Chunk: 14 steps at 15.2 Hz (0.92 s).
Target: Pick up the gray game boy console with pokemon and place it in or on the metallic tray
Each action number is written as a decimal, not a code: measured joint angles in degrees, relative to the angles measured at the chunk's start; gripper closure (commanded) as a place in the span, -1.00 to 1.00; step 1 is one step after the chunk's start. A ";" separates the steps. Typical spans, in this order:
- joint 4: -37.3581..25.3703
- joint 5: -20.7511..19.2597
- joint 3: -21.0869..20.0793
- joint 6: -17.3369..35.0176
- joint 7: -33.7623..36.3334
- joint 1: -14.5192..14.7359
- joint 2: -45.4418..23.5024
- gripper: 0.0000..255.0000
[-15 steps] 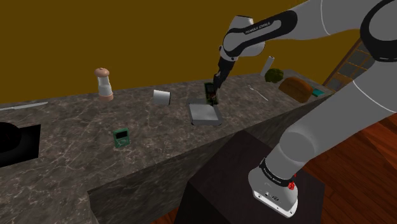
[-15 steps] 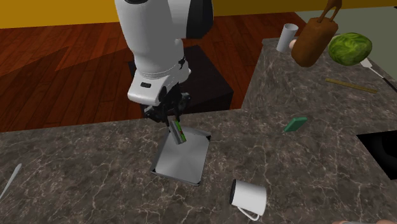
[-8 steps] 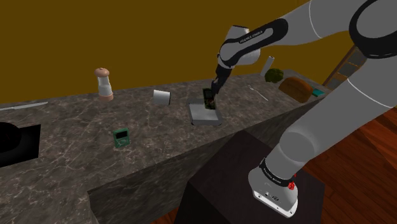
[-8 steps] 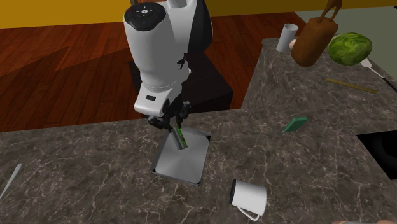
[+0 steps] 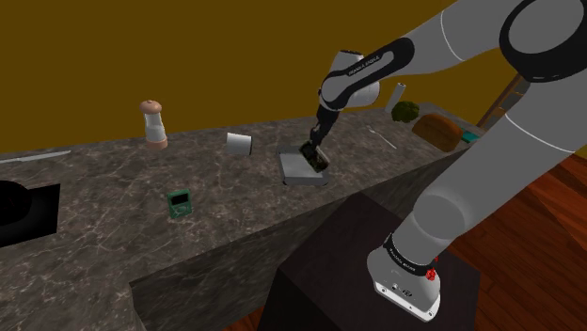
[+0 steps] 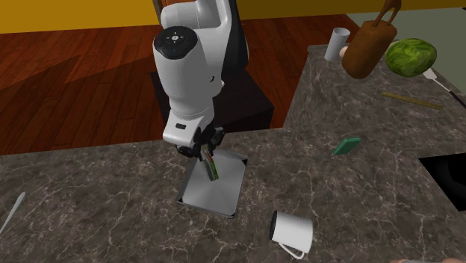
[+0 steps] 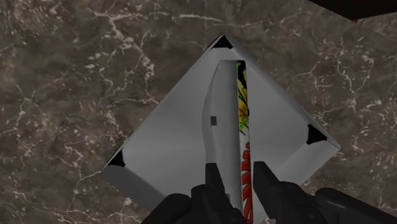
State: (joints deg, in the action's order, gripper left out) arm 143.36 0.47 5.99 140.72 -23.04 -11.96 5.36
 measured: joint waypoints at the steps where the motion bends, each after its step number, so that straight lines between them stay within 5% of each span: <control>1: 0.03 0.01 -0.02 0.10 0.02 0.02 -0.07 1.00; 4: 0.05 0.02 -0.03 0.19 0.04 0.03 -0.11 1.00; 5: 0.06 0.02 -0.03 0.20 0.05 0.03 -0.12 -1.00; 11: 0.05 0.03 -0.03 0.21 0.05 0.03 -0.11 -1.00; 14: -1.35 -0.50 -0.04 -4.38 0.34 -0.11 3.20 -1.00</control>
State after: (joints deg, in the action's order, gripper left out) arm 142.02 -0.02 5.95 136.34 -22.70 -12.07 8.55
